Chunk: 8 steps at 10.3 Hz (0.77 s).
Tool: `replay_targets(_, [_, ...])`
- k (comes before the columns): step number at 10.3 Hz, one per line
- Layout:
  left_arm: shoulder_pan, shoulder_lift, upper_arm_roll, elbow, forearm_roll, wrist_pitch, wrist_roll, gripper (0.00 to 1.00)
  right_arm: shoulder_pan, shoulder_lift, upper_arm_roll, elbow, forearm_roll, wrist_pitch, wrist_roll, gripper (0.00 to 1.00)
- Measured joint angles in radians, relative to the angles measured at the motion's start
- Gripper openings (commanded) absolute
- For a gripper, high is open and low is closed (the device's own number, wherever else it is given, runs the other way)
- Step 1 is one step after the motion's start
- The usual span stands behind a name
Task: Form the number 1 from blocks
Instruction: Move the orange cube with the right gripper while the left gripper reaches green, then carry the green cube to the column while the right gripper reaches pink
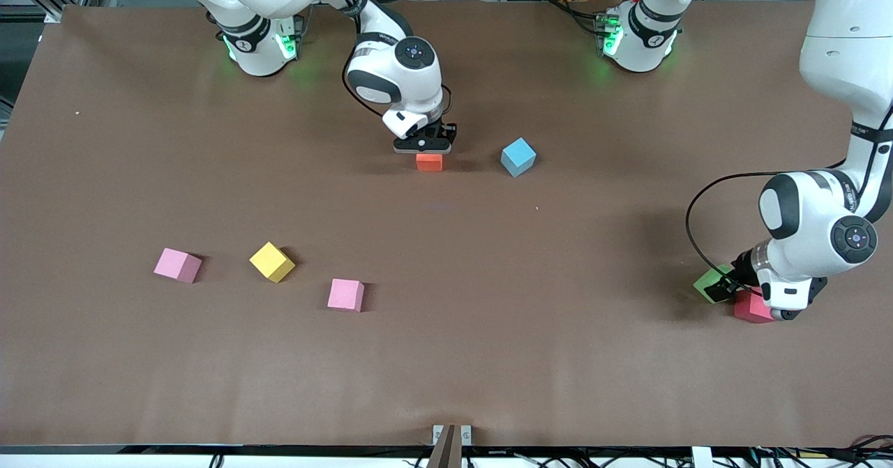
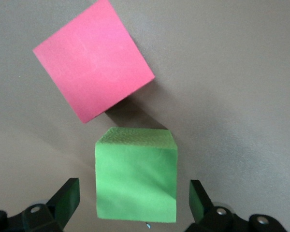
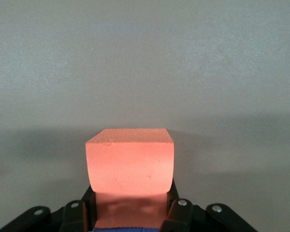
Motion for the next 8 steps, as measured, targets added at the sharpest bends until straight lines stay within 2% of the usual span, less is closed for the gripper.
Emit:
replay_targets(4, [0.000, 0.020, 0.000, 0.000, 0.002, 0.033, 0.000, 1.00, -0.018, -0.021, -0.001, 0.011, 0.000, -0.013, 0.003, 1.00])
replay_targets(5, [-0.001, 0.023, -0.001, 0.000, 0.003, 0.039, 0.000, 0.83, -0.037, -0.039, -0.001, 0.021, 0.000, -0.022, 0.003, 1.00])
replay_targets(6, [-0.003, 0.024, -0.001, 0.000, 0.004, 0.045, 0.001, 0.59, -0.062, -0.056, -0.002, 0.040, 0.000, -0.057, 0.003, 1.00])
replay_targets(7, [-0.005, 0.024, -0.002, 0.000, 0.007, 0.048, 0.007, 0.45, -0.088, -0.066, -0.003, 0.074, 0.000, -0.107, 0.003, 1.00])
replay_targets(8, [-0.008, 0.024, -0.003, 0.001, 0.013, 0.050, 0.016, 0.41, -0.116, -0.068, -0.006, 0.122, 0.000, -0.169, -0.010, 1.00])
